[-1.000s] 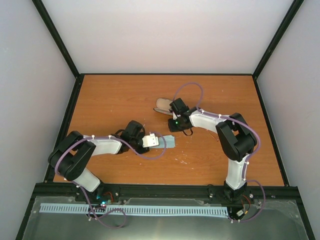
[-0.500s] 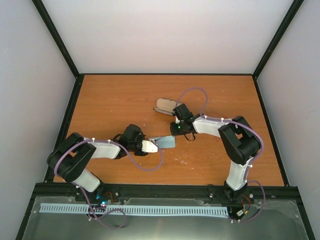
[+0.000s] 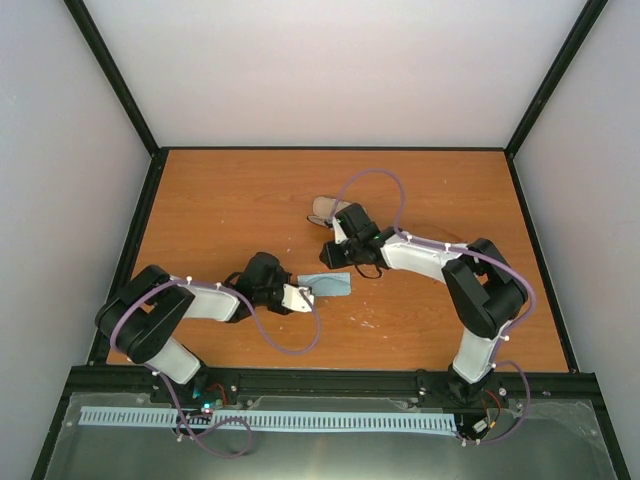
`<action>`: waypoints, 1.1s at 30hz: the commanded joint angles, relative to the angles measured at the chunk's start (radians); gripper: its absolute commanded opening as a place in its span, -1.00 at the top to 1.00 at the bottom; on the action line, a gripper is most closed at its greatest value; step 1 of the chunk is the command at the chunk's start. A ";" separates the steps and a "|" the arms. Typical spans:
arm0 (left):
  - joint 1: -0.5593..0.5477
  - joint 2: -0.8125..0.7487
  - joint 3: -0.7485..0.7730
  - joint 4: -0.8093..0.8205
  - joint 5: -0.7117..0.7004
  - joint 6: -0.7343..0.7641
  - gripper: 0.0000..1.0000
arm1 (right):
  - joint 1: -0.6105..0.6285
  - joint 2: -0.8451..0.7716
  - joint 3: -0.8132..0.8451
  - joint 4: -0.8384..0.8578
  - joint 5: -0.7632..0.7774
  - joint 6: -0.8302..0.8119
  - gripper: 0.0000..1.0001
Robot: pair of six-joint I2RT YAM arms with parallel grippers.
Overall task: Organize the sunglasses
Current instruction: Fold the glasses cleaning cloth at the center of the board.
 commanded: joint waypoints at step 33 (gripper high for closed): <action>0.152 -0.237 0.390 -0.767 0.195 -0.651 -0.33 | -0.050 -0.037 0.043 -0.317 0.122 -0.222 0.14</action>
